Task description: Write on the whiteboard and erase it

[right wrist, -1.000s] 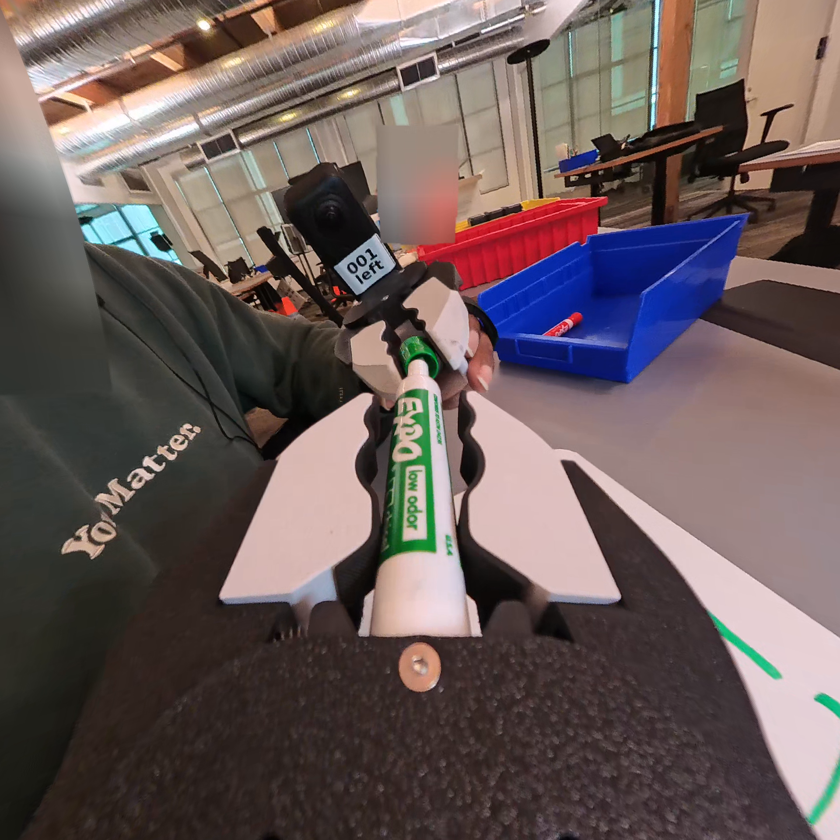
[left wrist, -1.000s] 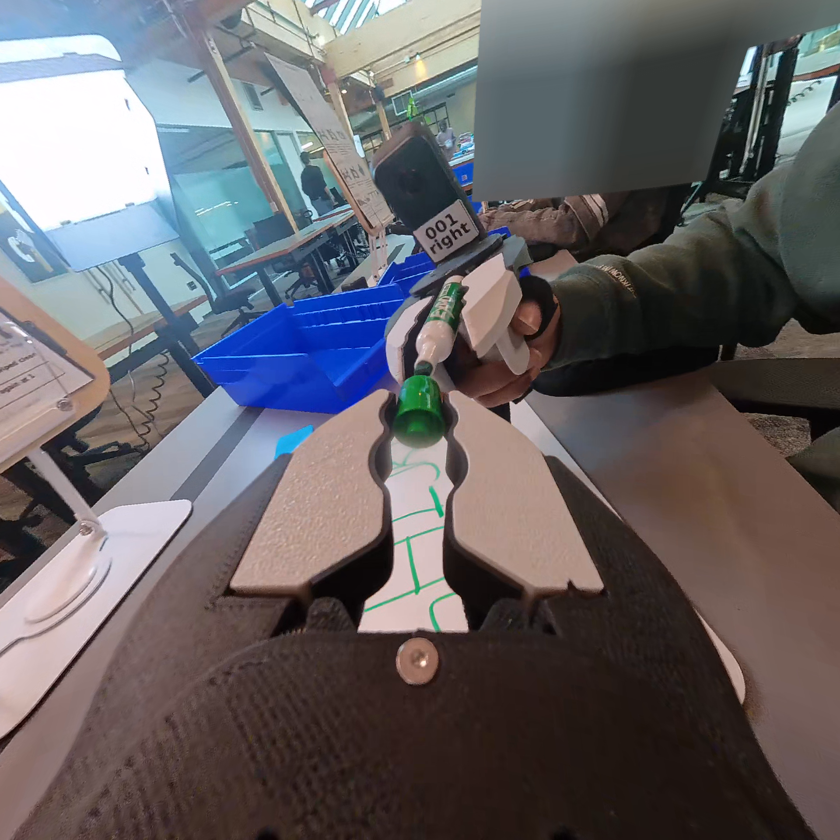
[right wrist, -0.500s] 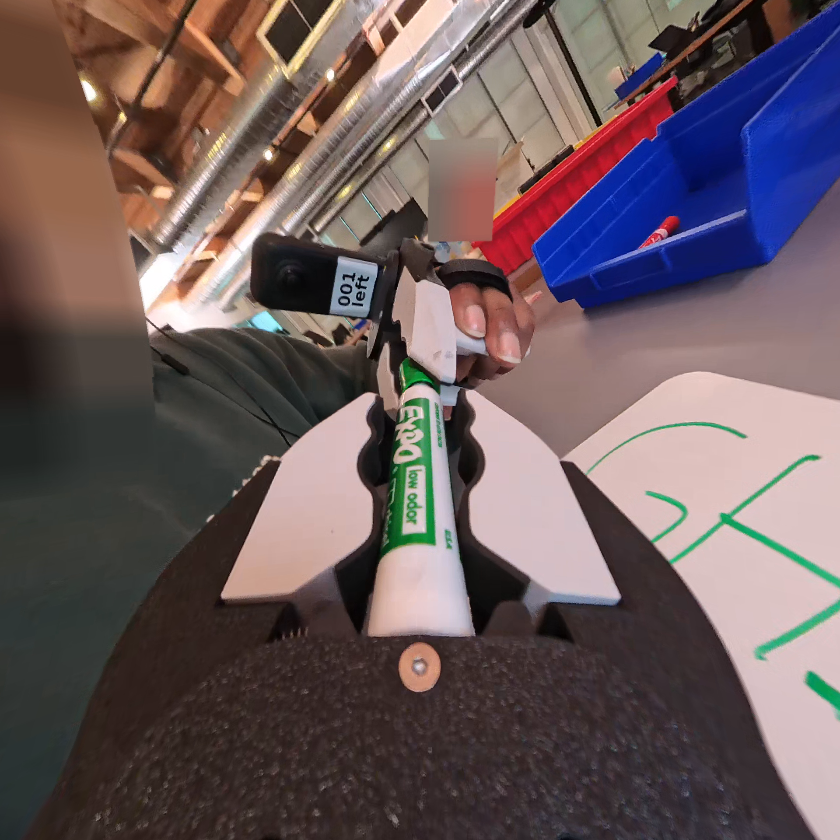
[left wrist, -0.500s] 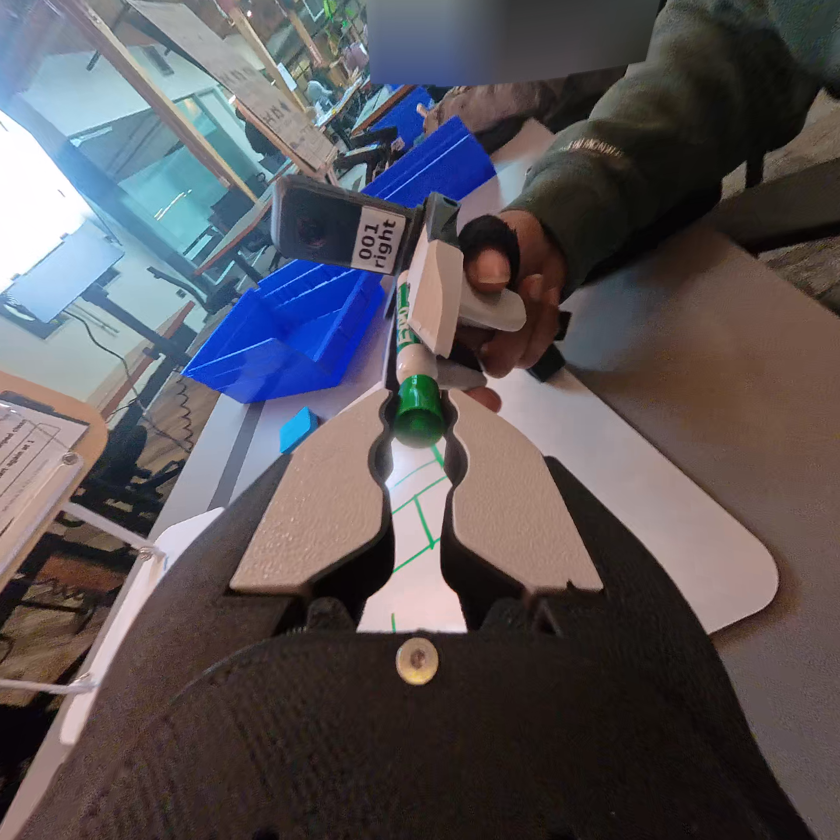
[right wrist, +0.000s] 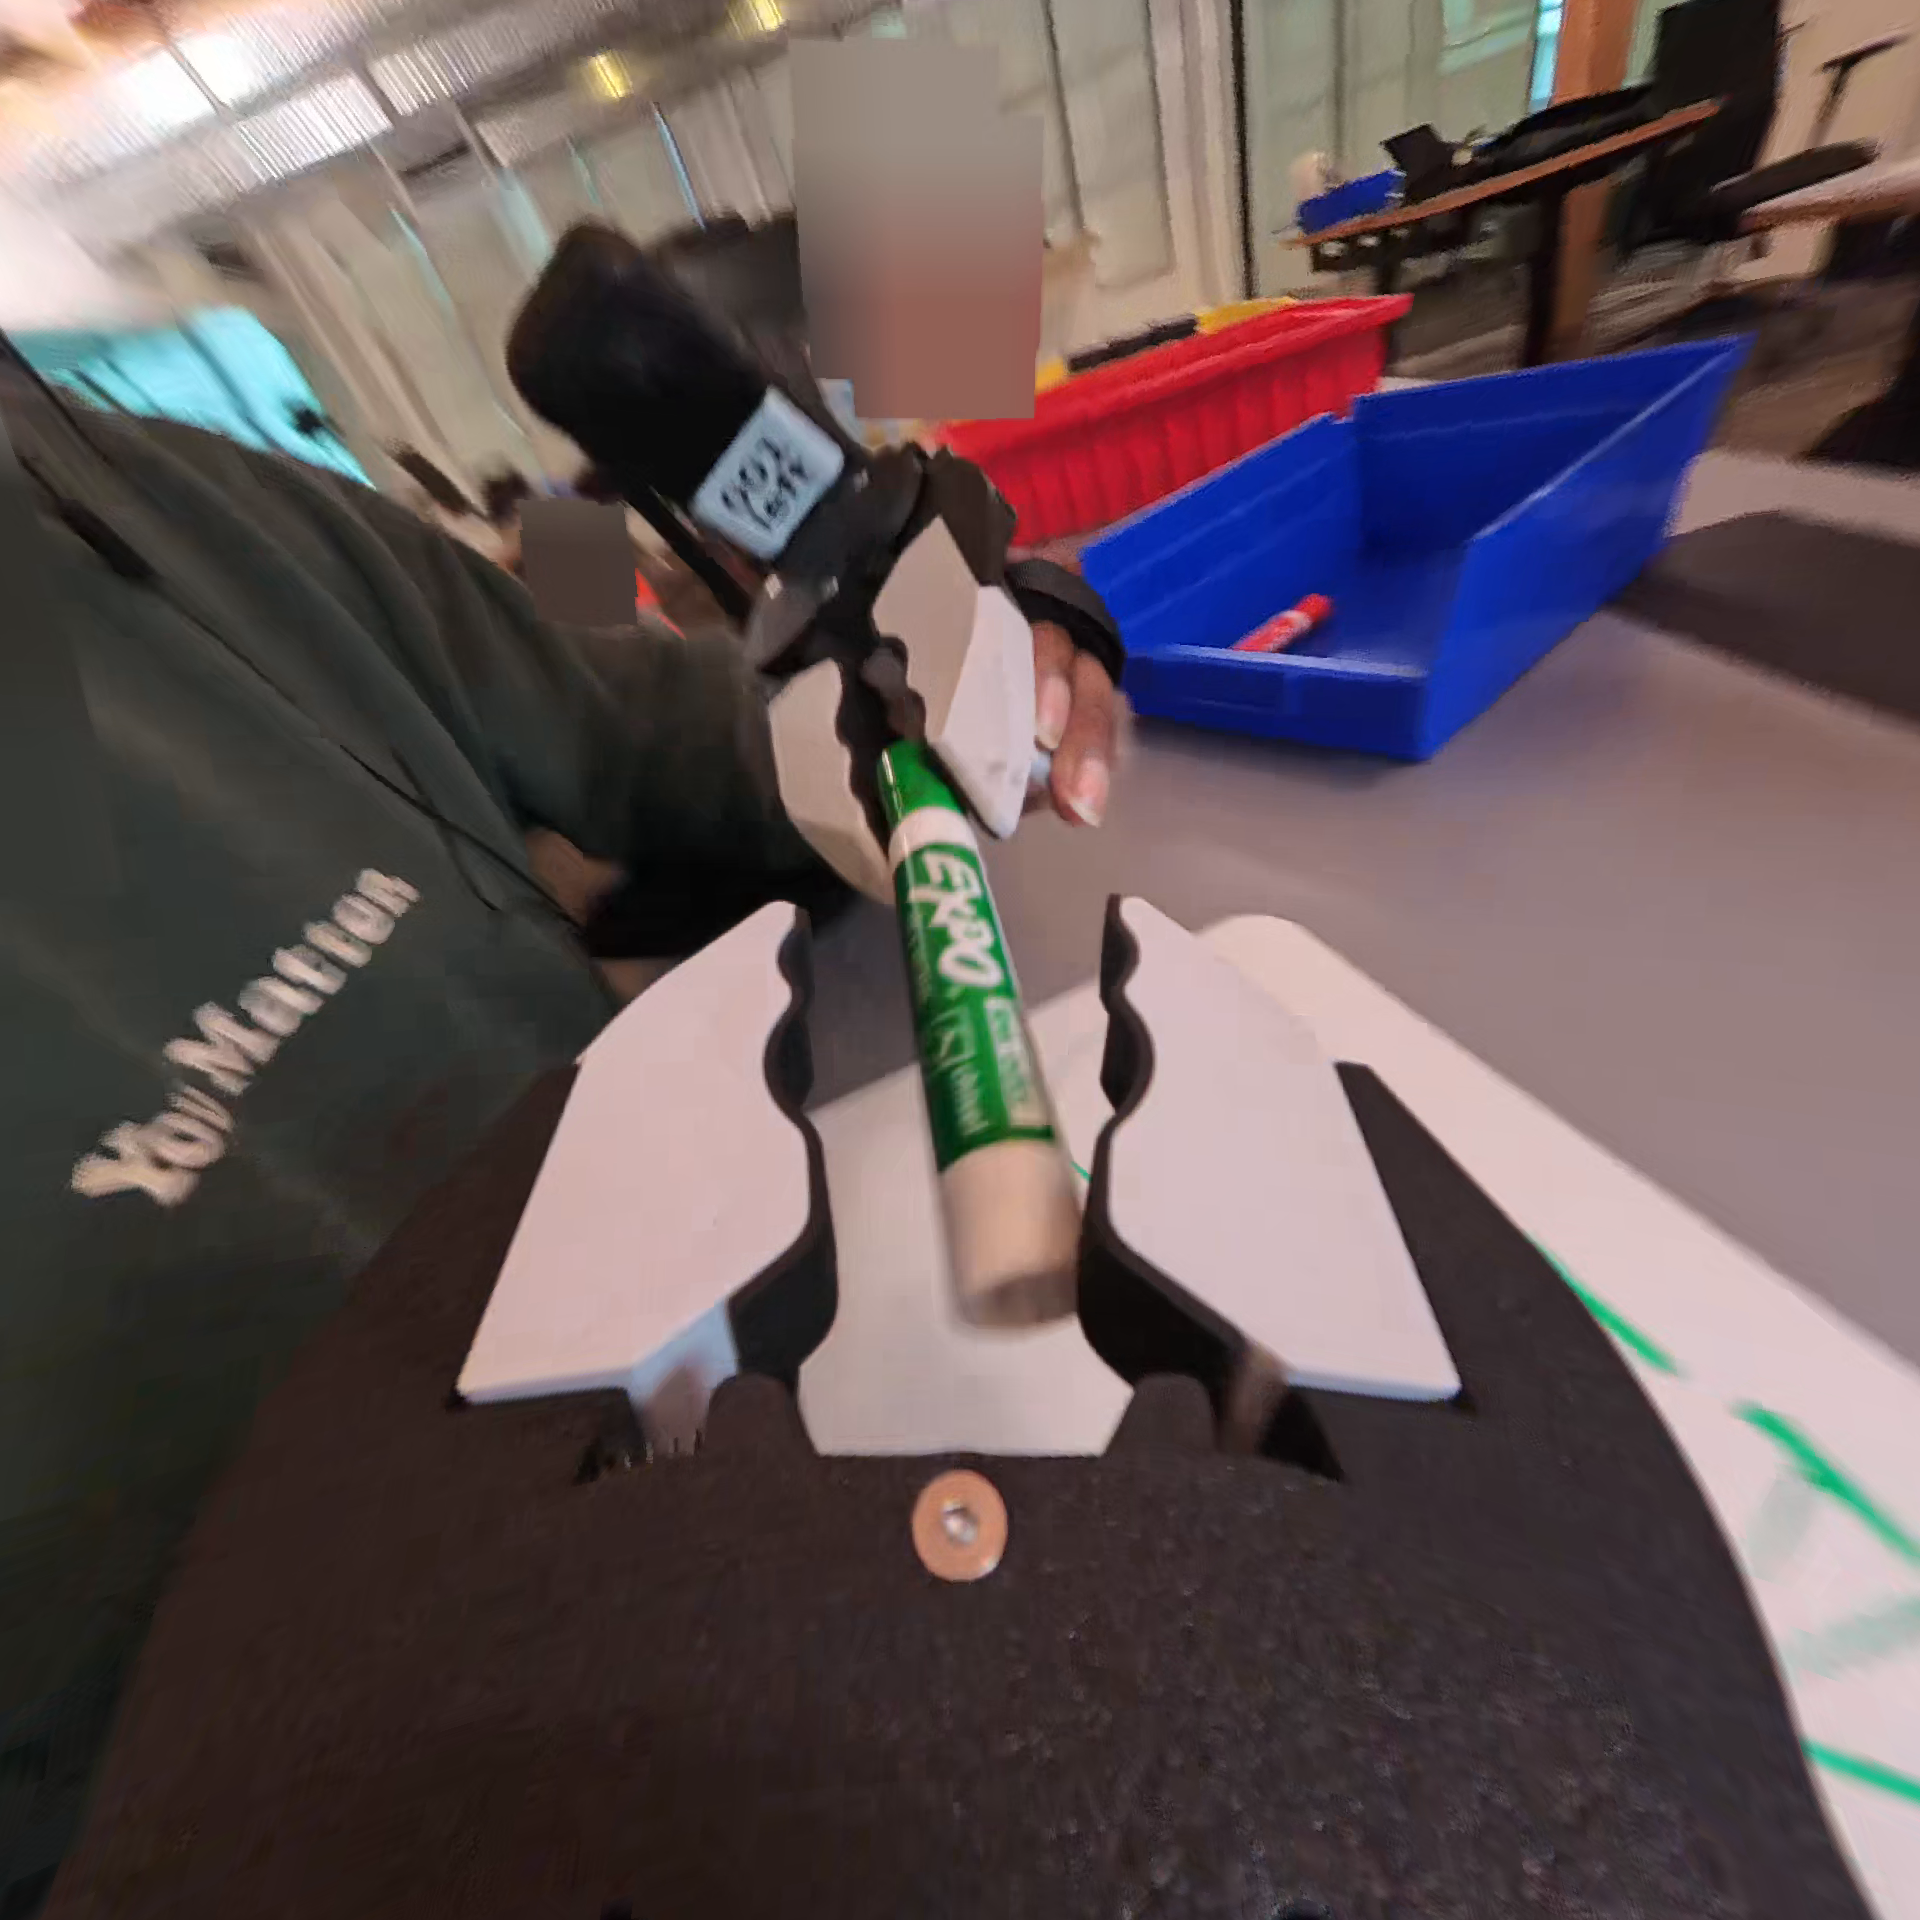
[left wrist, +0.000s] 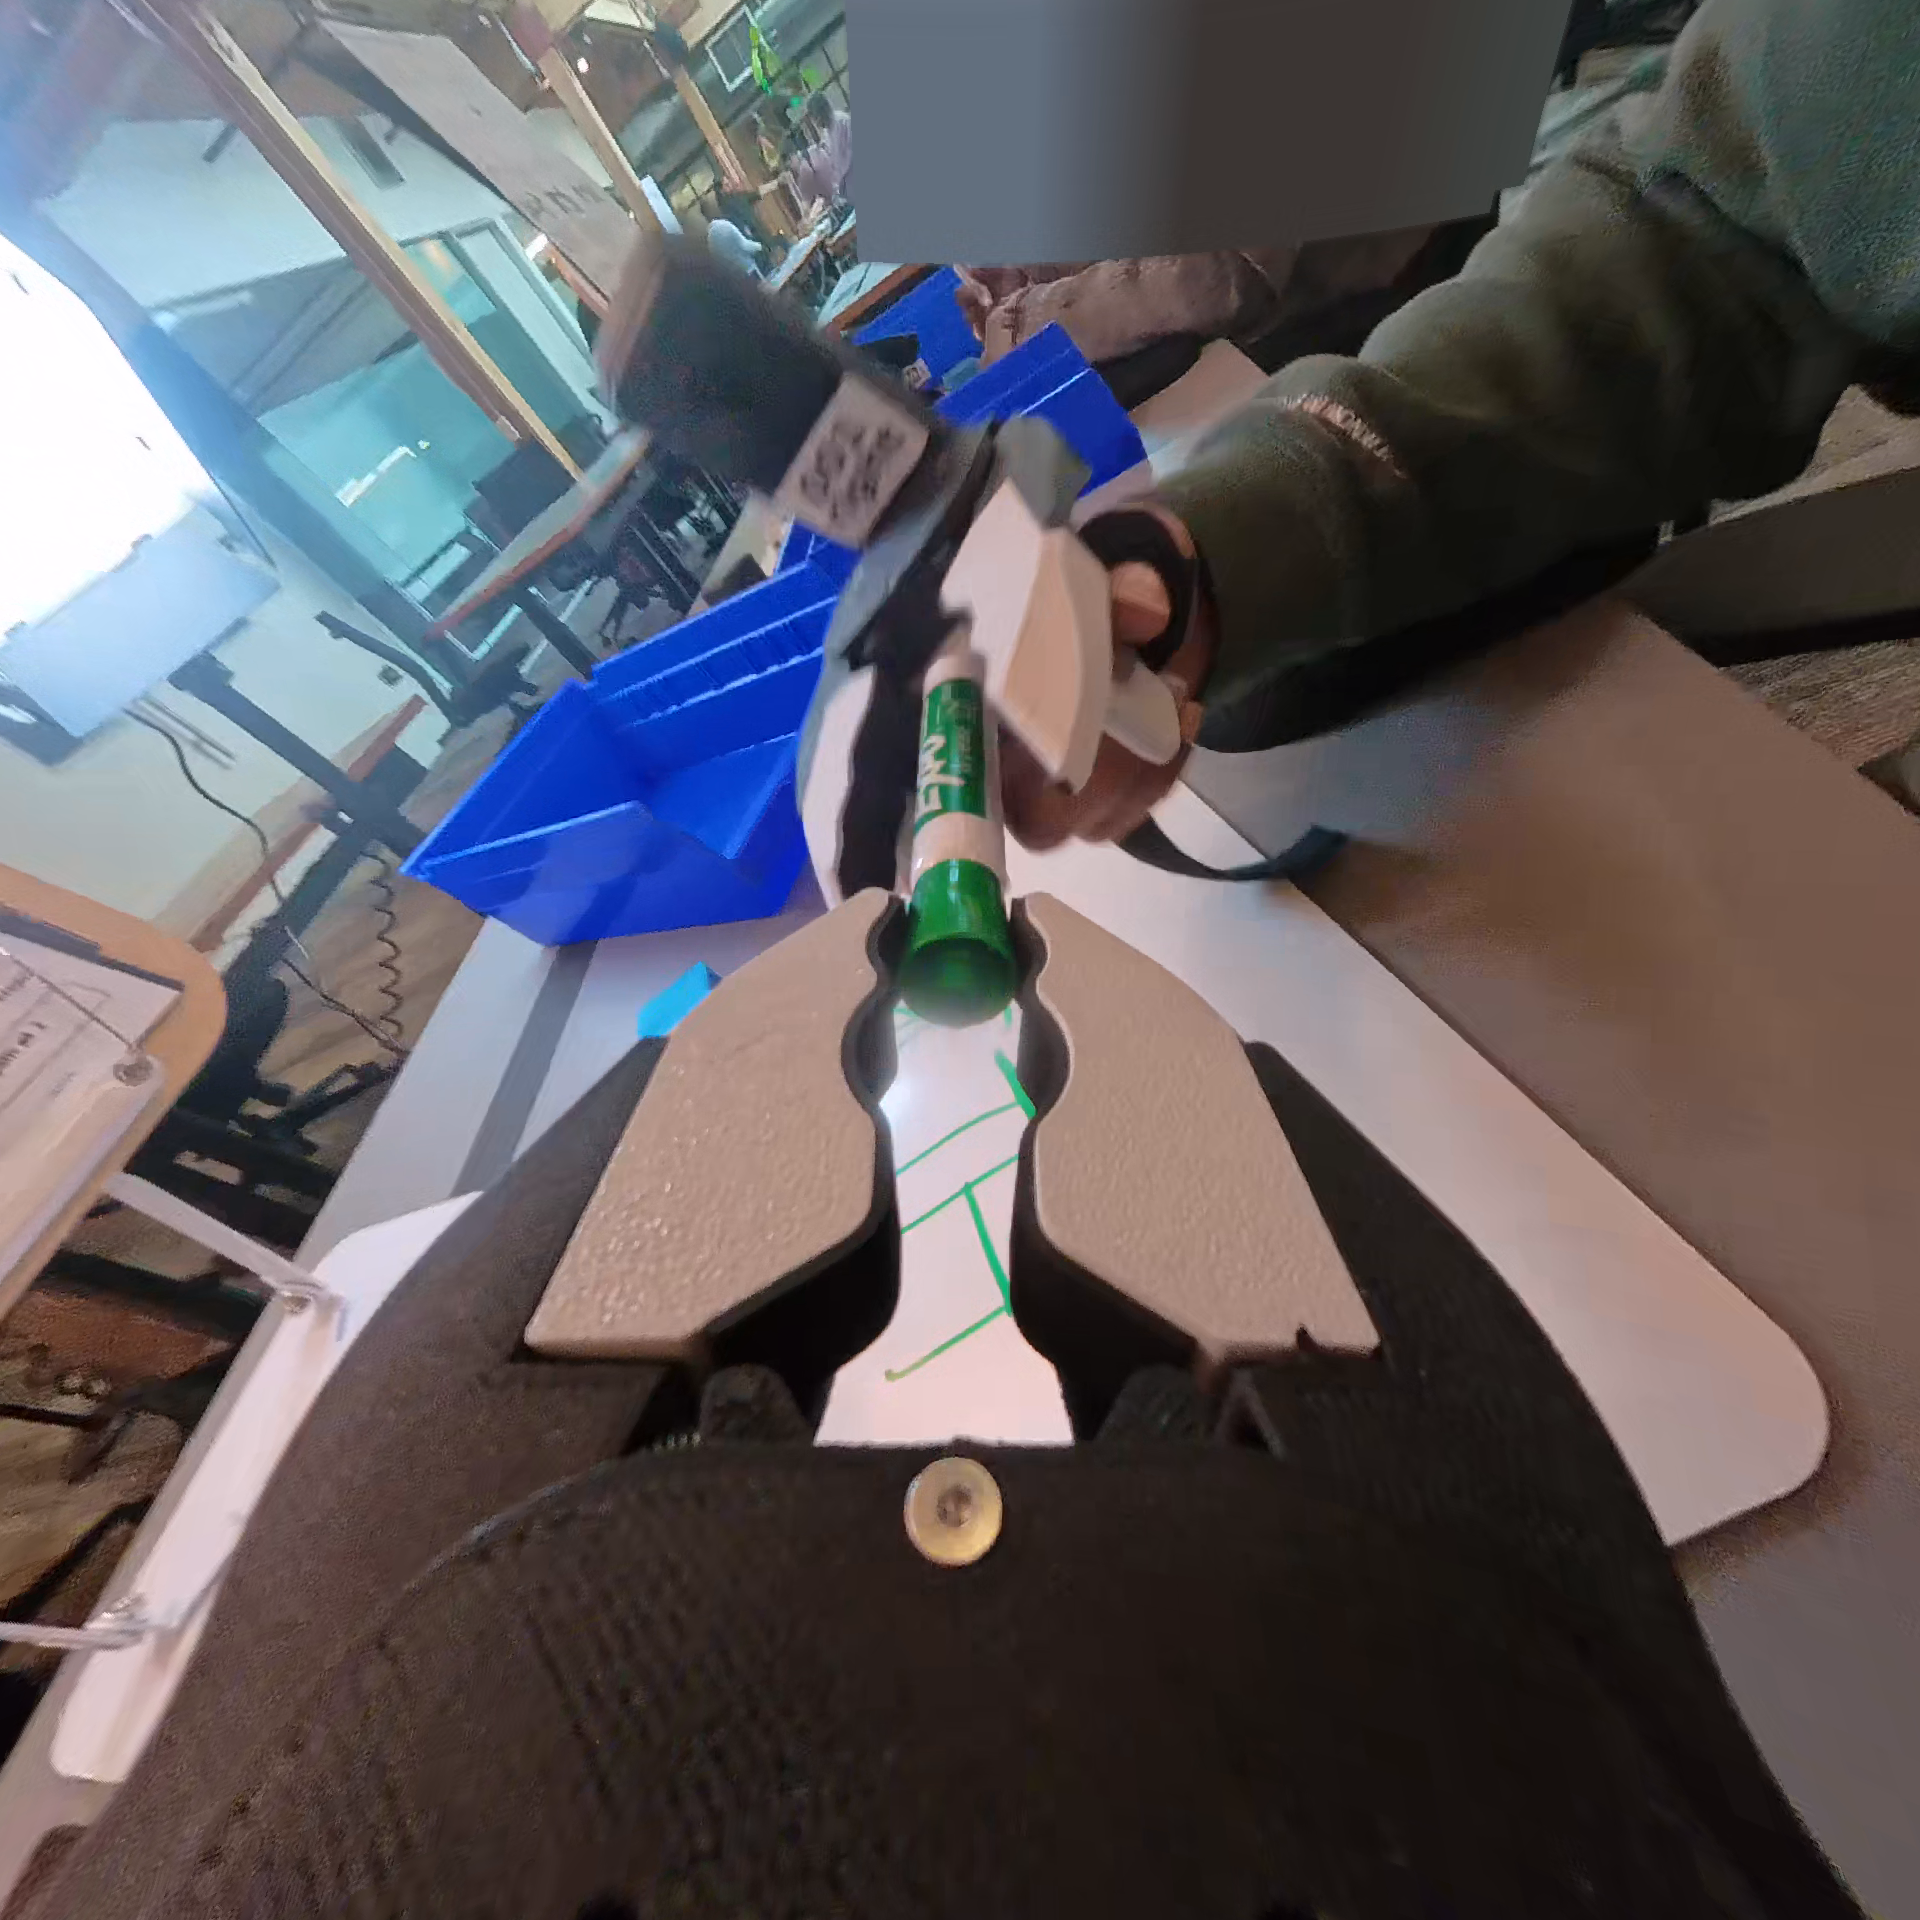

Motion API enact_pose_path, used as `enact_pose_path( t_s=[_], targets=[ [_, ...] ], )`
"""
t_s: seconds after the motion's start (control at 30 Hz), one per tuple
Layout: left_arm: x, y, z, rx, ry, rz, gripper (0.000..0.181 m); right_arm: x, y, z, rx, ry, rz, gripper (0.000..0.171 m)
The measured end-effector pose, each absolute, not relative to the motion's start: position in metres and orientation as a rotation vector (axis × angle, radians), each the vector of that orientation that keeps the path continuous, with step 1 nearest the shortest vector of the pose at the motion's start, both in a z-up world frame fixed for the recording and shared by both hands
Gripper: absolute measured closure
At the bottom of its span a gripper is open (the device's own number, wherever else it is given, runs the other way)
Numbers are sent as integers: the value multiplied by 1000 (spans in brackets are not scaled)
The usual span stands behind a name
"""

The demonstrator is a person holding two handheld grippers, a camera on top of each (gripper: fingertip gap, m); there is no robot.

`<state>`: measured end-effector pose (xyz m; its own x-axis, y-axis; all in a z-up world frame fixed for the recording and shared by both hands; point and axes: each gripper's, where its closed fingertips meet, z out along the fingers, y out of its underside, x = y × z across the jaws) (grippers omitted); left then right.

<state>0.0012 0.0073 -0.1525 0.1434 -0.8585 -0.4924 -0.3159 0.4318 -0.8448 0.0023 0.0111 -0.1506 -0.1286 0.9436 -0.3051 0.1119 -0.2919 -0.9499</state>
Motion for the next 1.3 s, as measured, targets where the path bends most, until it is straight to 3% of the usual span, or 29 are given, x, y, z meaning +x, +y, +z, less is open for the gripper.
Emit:
enact_pose_path(
  t_s=[0.13,0.27,0.33,0.57,0.73,0.87,1.03,1.07,1.17,1.3],
  targets=[
    [-6,11,-159,-1197,1420,-613,162,21,27,-170,-1449,-1443,935,124],
    [-2,12,-179,-1254,1472,-612,162,19,29,-198,-1427,-1599,595,149],
    [-1,13,-185,-1274,1482,-613,162,16,29,-212,-1409,-1657,483,152],
    [-18,48,-185,-1467,1281,-648,157,41,75,-204,-1616,-1438,553,152],
    [-40,47,-186,-1500,1201,-741,168,181,217,-183,-1974,-704,278,152],
    [-37,37,-202,-1501,1249,-750,180,283,284,-216,-2294,-339,62,152],
    [-24,24,-222,-1512,1320,-773,181,331,305,-248,-2403,-96,-131,151],
    [-23,22,-223,-1514,1326,-782,181,335,306,-247,-2381,-72,-159,144],
    [-23,22,-223,-1513,1313,-790,181,337,307,-227,-2250,-67,-221,125],
    [-27,29,-220,-1516,1254,-822,181,302,298,-183,-2042,-179,-128,123]
  ],
)
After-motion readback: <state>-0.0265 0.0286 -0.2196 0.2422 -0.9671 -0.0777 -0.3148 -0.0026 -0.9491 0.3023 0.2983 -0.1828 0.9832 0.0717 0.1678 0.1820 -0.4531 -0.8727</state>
